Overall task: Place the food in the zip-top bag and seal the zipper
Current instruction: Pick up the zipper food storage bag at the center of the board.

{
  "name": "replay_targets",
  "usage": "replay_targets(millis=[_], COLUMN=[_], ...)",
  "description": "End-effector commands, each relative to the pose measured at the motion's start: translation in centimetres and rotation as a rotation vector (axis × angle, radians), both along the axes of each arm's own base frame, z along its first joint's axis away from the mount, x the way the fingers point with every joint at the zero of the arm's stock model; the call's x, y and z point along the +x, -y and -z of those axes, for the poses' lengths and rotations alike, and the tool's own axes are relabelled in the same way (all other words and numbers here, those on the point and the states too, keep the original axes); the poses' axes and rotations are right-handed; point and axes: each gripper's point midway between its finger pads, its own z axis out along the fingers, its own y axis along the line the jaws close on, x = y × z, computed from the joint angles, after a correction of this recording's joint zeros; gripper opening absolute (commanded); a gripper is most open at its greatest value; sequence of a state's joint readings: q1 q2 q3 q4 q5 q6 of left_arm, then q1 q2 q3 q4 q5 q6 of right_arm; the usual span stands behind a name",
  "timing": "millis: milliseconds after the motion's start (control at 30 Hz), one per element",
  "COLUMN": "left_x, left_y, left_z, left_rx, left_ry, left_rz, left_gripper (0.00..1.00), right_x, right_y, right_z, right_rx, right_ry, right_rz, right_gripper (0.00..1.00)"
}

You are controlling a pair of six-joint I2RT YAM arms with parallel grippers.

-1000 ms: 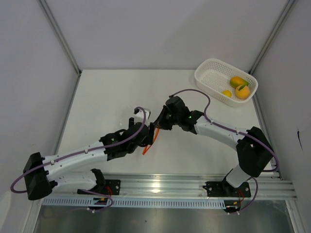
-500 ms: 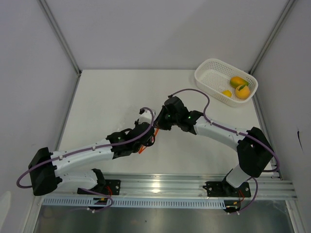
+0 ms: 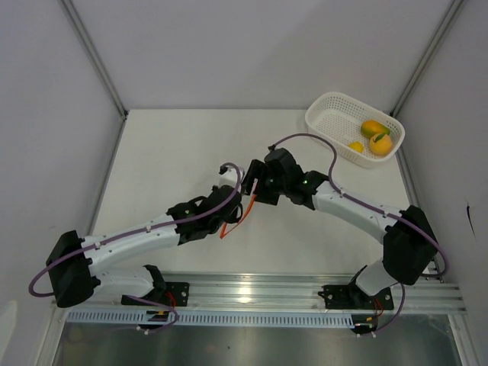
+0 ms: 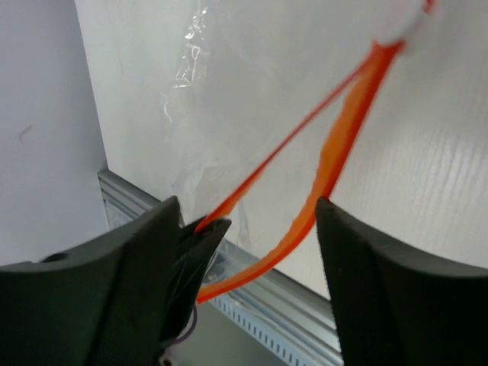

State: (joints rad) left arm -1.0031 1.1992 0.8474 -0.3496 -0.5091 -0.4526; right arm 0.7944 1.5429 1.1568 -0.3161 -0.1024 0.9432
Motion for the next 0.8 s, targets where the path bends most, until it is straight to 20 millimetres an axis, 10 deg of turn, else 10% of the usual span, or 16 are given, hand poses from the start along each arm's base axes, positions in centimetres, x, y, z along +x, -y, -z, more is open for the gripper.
replay_targets(millis=[0, 133, 367, 767], left_x=[0.5, 0.7, 0.3, -0.6], left_y=[1.1, 1.5, 2.1, 3.8], left_z=[-2.2, -2.9, -3.9, -6.2], left_rx=[-0.069, -0.111, -0.153, -0.233], left_ry=[0.006, -0.012, -0.038, -0.080], left_rz=[0.025, 0.028, 0.054, 0.120], left_gripper=[0.00, 0.01, 0.01, 0.01], right_x=[-0.2, -2.0, -3.9, -2.4], right_y=[1.9, 5.1, 9.7, 8.0], right_z=[-4.1, -3.7, -2.3, -3.1], right_rx=[-0.025, -0.115, -0.134, -0.047], right_ry=[0.128, 0.142, 0.193, 0.266], right_rz=[-0.027, -0.027, 0.058, 0.028], right_gripper=[0.79, 0.99, 0.99, 0.79])
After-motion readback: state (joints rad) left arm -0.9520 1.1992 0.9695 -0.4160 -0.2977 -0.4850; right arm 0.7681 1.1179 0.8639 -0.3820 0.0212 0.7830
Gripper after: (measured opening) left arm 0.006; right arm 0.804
